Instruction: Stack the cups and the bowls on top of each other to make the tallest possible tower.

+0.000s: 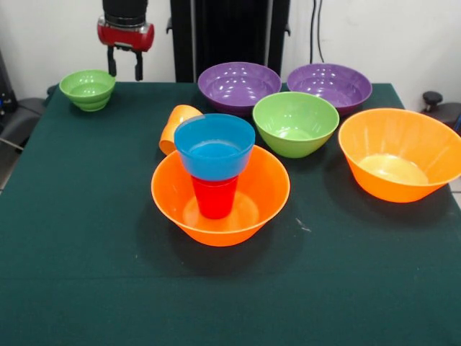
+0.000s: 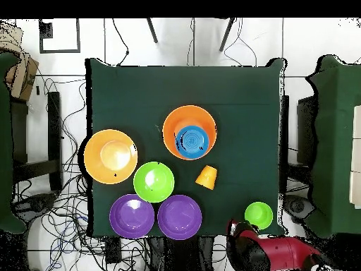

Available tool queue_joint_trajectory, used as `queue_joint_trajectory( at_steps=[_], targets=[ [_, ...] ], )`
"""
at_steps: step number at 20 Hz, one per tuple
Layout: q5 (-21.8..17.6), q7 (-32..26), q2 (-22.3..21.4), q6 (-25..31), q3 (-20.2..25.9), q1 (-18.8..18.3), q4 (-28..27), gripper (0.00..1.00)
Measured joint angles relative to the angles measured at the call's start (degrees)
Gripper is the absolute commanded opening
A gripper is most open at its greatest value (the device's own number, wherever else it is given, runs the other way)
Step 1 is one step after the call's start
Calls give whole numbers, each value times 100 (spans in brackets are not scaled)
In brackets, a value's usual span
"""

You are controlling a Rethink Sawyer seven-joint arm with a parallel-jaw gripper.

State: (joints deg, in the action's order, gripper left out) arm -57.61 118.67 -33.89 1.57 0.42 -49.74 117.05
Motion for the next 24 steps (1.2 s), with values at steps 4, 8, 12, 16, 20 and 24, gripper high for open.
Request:
queue_joint_trajectory(
  at_steps=[4, 8, 12, 16, 20, 24],
  targets=[
    [0, 0, 1, 0, 2, -46, -1, 100],
    [0, 0, 1, 0, 37, -153, 0, 100],
    [-1, 0, -1, 0, 132, -343, -1, 100],
    [-1, 0, -1, 1, 229, -532, -1, 100],
    [-1, 0, -1, 0, 341, -664, -1, 100],
    [-2, 0, -1, 1, 500, -820, -5, 100]
  ],
)
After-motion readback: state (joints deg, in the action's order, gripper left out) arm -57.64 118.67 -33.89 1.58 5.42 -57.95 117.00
